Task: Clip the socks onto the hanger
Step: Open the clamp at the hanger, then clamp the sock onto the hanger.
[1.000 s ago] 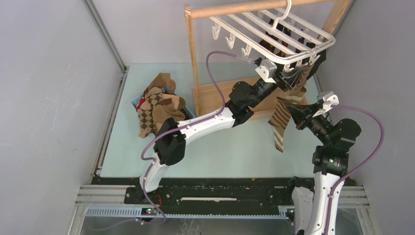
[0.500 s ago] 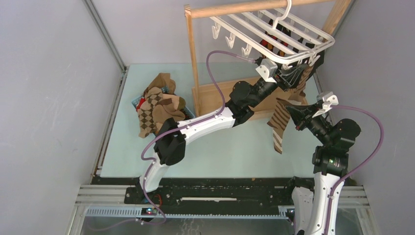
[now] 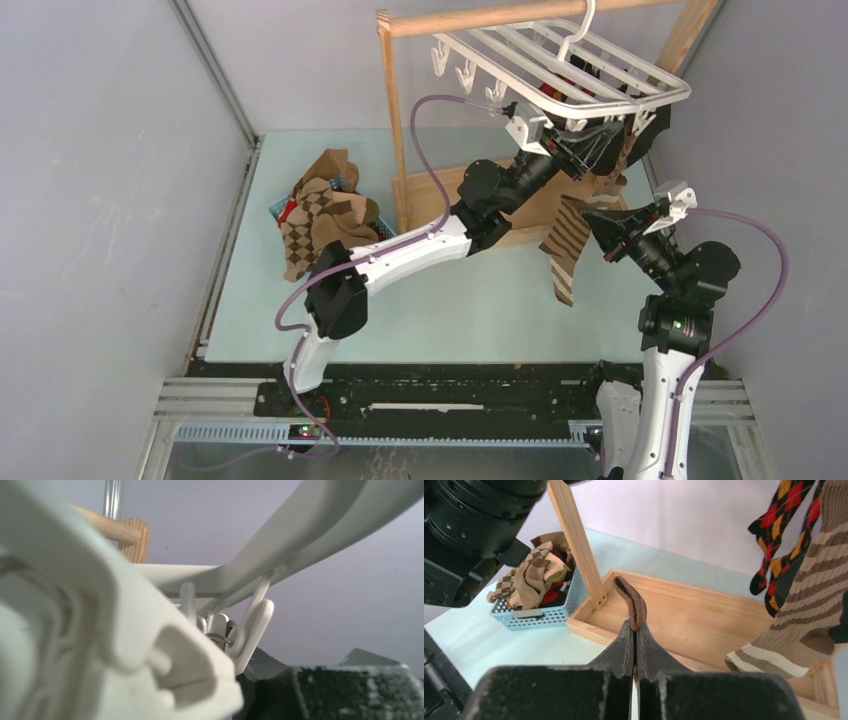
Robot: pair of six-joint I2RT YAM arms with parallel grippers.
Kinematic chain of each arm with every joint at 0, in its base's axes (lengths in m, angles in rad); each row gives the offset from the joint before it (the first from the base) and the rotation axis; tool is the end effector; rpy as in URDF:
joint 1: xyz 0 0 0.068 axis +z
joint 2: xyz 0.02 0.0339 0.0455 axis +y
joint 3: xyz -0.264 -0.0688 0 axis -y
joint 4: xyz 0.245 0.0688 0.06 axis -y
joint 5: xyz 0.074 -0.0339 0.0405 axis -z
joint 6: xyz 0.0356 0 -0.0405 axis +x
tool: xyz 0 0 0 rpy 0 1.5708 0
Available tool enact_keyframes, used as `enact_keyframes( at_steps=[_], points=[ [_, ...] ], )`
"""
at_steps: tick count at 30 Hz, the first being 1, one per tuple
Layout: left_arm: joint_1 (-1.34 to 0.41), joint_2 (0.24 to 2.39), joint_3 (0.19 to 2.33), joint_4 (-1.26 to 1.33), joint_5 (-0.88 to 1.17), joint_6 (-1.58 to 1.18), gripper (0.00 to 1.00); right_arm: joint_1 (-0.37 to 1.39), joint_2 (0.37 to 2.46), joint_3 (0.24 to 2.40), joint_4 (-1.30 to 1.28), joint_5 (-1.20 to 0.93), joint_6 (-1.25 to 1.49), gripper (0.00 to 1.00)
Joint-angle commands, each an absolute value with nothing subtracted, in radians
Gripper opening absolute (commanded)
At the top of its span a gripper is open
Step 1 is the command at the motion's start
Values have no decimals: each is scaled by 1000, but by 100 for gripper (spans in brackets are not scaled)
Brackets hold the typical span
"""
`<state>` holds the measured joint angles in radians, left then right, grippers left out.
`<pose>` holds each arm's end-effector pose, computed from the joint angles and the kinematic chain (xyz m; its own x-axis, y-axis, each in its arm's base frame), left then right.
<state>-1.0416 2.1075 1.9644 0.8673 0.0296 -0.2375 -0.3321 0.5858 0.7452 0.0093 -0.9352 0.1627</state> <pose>0.2455 -0.4219 0.4374 0.1194 -0.6701 -0.7326 0.9282 0.3373 -0.1572 0.1286 -0.0141 0.3736 0.0665 0.0788 -0.9947 -0.5748 0.8179 0.0264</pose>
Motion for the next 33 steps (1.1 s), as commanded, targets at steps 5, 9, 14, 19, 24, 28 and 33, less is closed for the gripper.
enact_keyframes(
  at_steps=[5, 9, 14, 19, 24, 28, 33],
  points=[
    [-997, 1974, 1894, 910, 51, -411, 7, -343, 656, 832, 135, -1019, 256, 0],
    [-978, 1959, 1873, 925, 75, -499, 6, -349, 703, 894, 146, -1058, 279, 0],
    [-962, 1938, 1850, 939, 104, -560, 6, -360, 775, 932, 258, -1154, 398, 0],
    [-948, 1915, 1810, 968, 134, -615, 5, -354, 830, 987, 284, -1201, 436, 0],
    [-938, 1899, 1784, 1003, 174, -668, 5, -343, 862, 1006, 353, -1205, 507, 0],
    [-934, 1892, 1770, 1028, 202, -704, 5, -320, 881, 1024, 395, -1200, 546, 0],
    [-928, 1891, 1759, 1063, 225, -741, 5, -285, 903, 1059, 405, -1201, 550, 0]
  ],
)
